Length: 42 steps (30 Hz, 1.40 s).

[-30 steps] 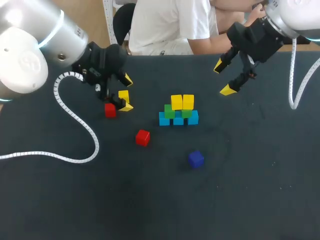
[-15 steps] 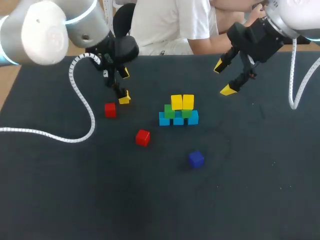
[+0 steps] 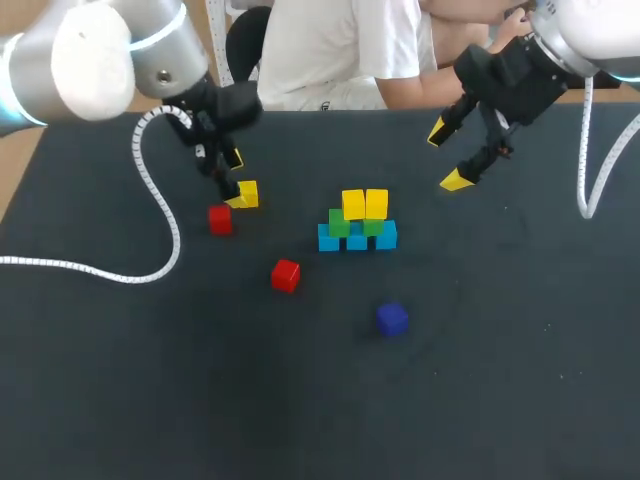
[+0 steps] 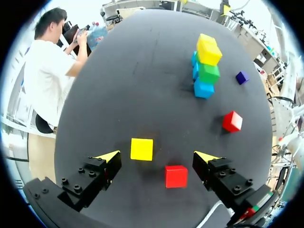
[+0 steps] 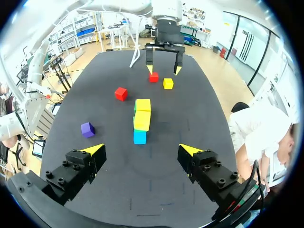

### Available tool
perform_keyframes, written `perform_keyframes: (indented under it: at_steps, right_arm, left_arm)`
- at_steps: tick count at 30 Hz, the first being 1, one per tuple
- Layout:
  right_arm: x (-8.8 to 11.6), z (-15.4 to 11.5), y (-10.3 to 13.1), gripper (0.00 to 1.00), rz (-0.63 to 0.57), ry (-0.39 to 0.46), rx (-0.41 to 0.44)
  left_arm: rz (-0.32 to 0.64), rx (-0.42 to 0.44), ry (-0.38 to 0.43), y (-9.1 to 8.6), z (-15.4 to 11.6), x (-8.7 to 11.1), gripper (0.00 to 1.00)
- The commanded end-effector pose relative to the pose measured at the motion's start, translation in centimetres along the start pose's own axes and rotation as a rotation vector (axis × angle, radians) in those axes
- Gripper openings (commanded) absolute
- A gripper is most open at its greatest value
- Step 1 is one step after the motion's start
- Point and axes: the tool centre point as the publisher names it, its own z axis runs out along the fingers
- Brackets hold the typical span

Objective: Place the blue cubes, place green cubes on the blue cubes, place the yellow cubes on the green cubes, then place the red cubes on the yellow cubes, and place purple cube on the red cubes.

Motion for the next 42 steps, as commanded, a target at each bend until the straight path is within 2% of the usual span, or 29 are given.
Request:
perform_keyframes:
  at_steps: [1, 9, 14, 25, 42]
  right_arm:
    - [0.0, 0.0, -0.1, 1.0, -0.001, -0.002, -0.001]
    - [0.0, 0.0, -0.1, 1.0, -0.001, -0.002, -0.001]
    - [0.0, 0.0, -0.1, 1.0, -0.001, -0.002, -0.001]
    - [0.0, 0.0, -0.1, 1.0, -0.001, -0.002, -0.001]
    - [0.0, 0.0, -0.1, 1.0, -0.001, -0.002, -0.001]
  left_arm:
    - [-0.008, 0.053, 0.013, 1.3, 0.9, -0.9, 1.0]
    - [-0.016, 0.059, -0.004, 1.9, 1.8, -0.7, 1.0]
    - [-0.027, 0.062, 0.001, 1.9, 1.8, 0.3, 1.0]
    - [-0.112, 0.056, -0.063, 2.0, 3.0, 1.5, 1.0]
    - [-0.103, 0.035, -0.059, 2.7, 3.2, 1.1, 1.0]
